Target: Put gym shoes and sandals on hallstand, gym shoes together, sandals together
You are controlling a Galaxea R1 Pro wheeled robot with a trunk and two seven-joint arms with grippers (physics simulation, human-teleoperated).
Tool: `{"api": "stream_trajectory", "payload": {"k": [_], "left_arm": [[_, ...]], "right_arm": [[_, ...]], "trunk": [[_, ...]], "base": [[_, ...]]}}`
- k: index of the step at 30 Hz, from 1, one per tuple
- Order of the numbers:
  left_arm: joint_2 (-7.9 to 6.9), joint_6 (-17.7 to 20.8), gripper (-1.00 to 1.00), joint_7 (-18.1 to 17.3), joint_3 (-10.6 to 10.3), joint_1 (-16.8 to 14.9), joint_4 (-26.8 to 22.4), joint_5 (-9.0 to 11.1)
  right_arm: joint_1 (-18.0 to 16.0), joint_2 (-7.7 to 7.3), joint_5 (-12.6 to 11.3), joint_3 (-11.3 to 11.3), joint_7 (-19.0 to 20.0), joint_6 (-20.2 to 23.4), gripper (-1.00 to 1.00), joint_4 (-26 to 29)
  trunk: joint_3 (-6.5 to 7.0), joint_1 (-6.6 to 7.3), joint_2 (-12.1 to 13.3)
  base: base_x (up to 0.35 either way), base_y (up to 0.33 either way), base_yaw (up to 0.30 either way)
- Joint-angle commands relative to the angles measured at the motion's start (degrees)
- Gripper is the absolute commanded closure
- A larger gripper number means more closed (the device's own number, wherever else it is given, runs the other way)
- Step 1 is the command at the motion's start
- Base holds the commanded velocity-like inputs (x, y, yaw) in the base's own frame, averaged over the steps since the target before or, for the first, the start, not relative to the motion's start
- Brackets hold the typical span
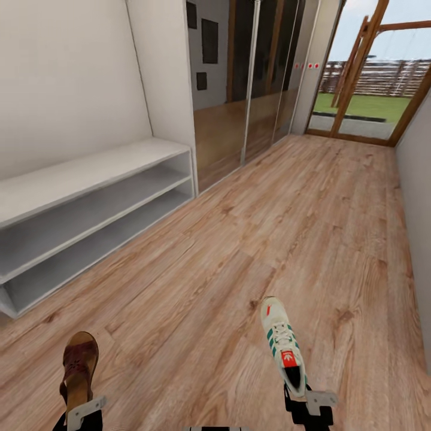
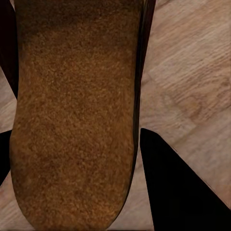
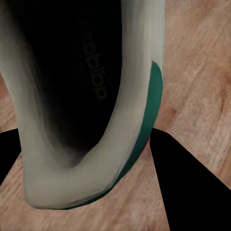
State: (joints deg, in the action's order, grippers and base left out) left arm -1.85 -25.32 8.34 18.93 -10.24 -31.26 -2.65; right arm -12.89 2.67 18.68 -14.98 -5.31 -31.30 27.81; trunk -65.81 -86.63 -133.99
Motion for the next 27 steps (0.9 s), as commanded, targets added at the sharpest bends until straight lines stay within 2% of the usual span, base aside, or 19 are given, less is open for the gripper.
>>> {"api": "stream_trajectory", "payload": {"k": [1,18,27], "left_arm": [[0.01,-0.1,1.00,0.3,0.1,0.0,0.1,-0.5],[0.05,-0.1,1.00,-0.1,0.0,0.0,0.3,-0.5],[0.03,-0.1,1.00,-0.4,-3.3,0.0,1.4,-0.6]], "right_arm": [[0.0,0.06,0.6,-0.3,-0.2,-0.2,1.00,0.0],[0.0,-0.03,0.6,-0.3,-0.1,-0.2,1.00,0.1],[0.0,-0.48,0.6,-0.5,-0.2,-0.2,1.00,0.0]], "trunk": [[0.02,0.01,0.0],[0.91,0.01,0.0],[1.38,0.01,0.0]], "base": [[0.000,0.000,0.238],[0.000,0.000,0.239],[0.000,0.000,0.239]]}}
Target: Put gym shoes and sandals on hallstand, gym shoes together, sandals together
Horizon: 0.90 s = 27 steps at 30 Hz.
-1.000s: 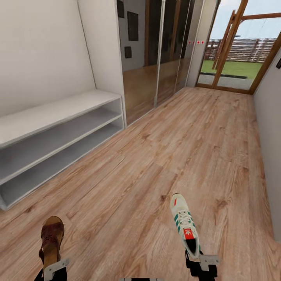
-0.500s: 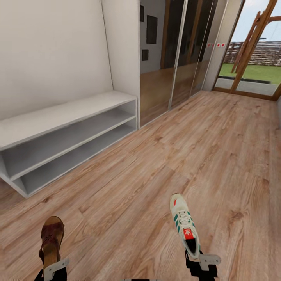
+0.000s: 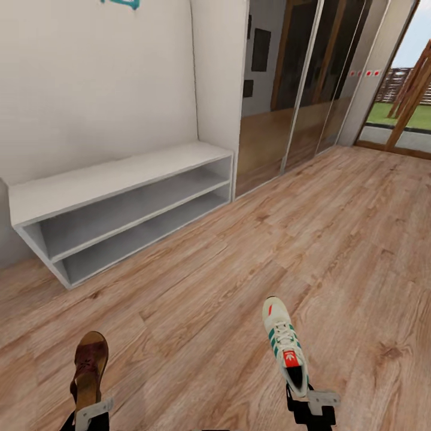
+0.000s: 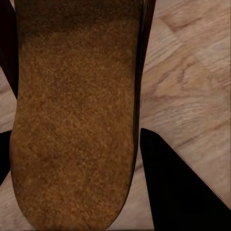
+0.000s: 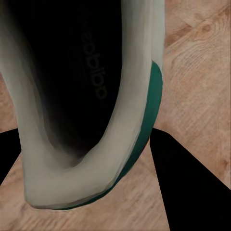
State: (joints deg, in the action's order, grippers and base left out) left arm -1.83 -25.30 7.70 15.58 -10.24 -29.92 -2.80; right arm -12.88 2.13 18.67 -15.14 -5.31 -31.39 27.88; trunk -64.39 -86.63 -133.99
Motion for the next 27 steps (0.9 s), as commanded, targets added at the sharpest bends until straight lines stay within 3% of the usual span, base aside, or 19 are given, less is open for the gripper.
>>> {"api": "stream_trajectory", "payload": {"k": [1,10,27], "left_arm": [[0.00,-0.1,1.00,0.3,-0.1,0.0,0.1,-0.5],[-0.01,-0.1,1.00,0.3,-0.4,0.0,0.1,-0.5],[-0.01,-0.1,1.00,0.3,-0.4,0.0,0.1,-0.5]], "right_arm": [[0.0,-0.01,0.6,-0.3,-0.2,-0.2,1.00,0.0],[0.0,0.02,0.6,-0.3,-0.2,-0.2,1.00,-2.8],[0.0,0.07,0.6,-0.2,-0.2,-0.2,1.00,-3.2]], "trunk": [[0.01,0.01,0.0],[0.45,0.01,0.0],[1.07,0.01,0.0]], "base": [[0.000,0.000,0.239],[0.000,0.000,0.242],[0.000,0.000,0.256]]}}
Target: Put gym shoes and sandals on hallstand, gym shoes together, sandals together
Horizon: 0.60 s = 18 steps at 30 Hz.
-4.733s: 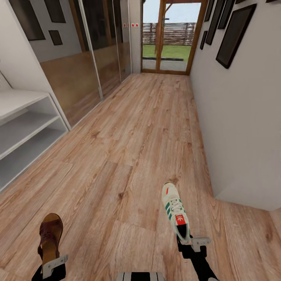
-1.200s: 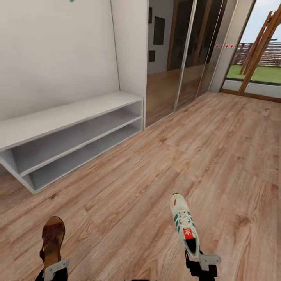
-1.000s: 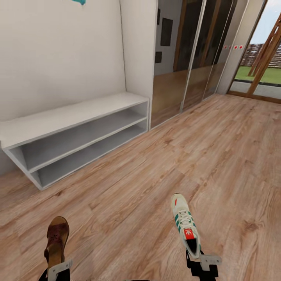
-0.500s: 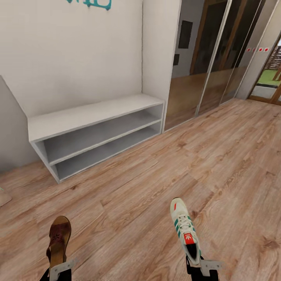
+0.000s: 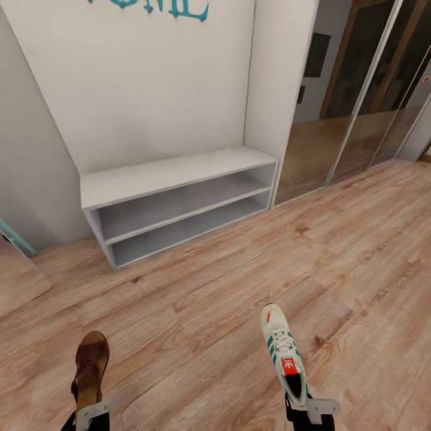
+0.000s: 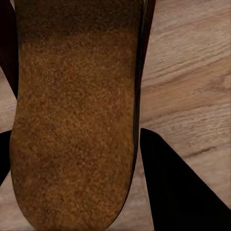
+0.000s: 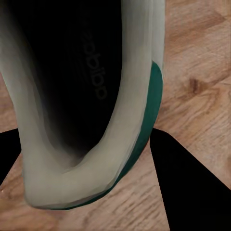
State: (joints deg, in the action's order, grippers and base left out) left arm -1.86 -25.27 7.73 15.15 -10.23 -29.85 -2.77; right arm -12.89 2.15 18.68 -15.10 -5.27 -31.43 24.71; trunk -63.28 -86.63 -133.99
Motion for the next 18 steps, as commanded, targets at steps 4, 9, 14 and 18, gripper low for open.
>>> {"api": "stream_trajectory", "payload": {"k": [4,9,14,18], "left_arm": [[0.01,-0.1,1.00,0.3,0.1,0.0,0.1,-0.5],[0.01,-0.1,1.00,0.2,0.0,0.0,0.1,-0.5],[0.09,-0.2,1.00,0.2,0.0,0.0,0.8,-0.5],[0.13,-0.2,1.00,0.3,0.0,0.0,0.9,-0.4]], "right_arm": [[0.0,0.05,0.6,-0.3,-0.3,-0.2,1.00,0.0],[0.0,0.05,0.6,-0.3,-0.4,-0.2,1.00,0.0],[0.0,0.05,0.6,-0.3,-0.4,-0.2,1.00,0.0],[0.0,0.05,0.5,-0.3,-0.4,-0.2,1.00,0.0]], "trunk": [[0.17,0.01,0.0],[0.46,0.01,0.0],[0.77,0.01,0.0],[1.01,0.01,0.0]], "base": [[0.000,0.000,0.240],[0.000,0.000,0.224],[0.000,0.002,0.221],[0.000,0.159,0.220]]}}
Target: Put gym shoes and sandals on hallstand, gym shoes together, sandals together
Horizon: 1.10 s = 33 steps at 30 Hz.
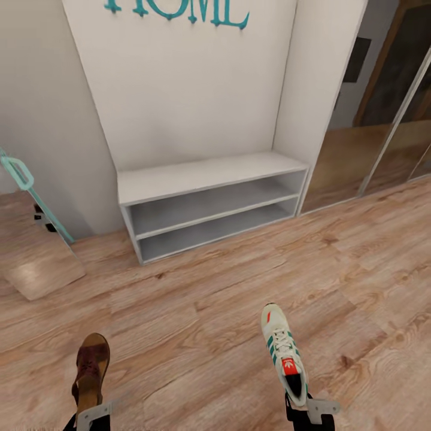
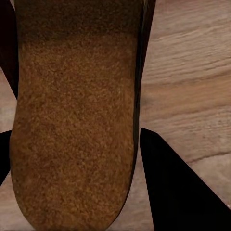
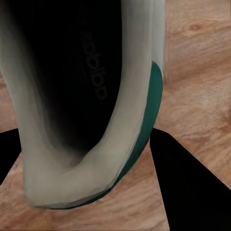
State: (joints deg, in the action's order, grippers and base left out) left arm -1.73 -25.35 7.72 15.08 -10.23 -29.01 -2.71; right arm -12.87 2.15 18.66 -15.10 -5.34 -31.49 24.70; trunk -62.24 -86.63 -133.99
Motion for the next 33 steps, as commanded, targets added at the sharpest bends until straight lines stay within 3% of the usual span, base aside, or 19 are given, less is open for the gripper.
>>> {"api": "stream_trajectory", "payload": {"k": [1,9,17,24,33], "left_arm": [[-0.01,-0.1,1.00,0.3,0.0,0.0,0.1,-0.5],[-0.03,-0.1,1.00,0.2,0.0,0.0,0.2,-0.5],[-0.03,0.0,1.00,0.1,-0.2,0.0,0.3,-0.5],[-0.03,0.1,1.00,0.4,-3.9,0.0,0.3,-0.5],[-0.03,0.1,1.00,0.5,-4.3,0.0,0.3,-0.5]], "right_arm": [[0.0,0.05,0.5,-0.3,-0.3,-0.2,1.00,0.0],[0.0,0.05,0.5,-0.3,-0.3,-0.2,1.00,0.1],[0.0,0.04,0.5,-0.3,-0.3,-0.2,1.00,0.1],[-0.1,0.05,0.5,-0.3,-0.3,-0.2,1.00,0.1],[0.0,0.05,0.5,-0.3,-0.3,-0.2,1.00,0.1]], "trunk": [[0.02,0.01,0.0],[0.51,0.01,0.0],[0.99,0.01,0.0],[1.42,0.01,0.0],[1.96,0.01,0.0]], "base": [[0.000,0.261,0.220],[0.000,0.272,0.220],[0.000,0.043,0.220],[0.000,0.001,0.220],[0.000,0.000,0.220]]}}
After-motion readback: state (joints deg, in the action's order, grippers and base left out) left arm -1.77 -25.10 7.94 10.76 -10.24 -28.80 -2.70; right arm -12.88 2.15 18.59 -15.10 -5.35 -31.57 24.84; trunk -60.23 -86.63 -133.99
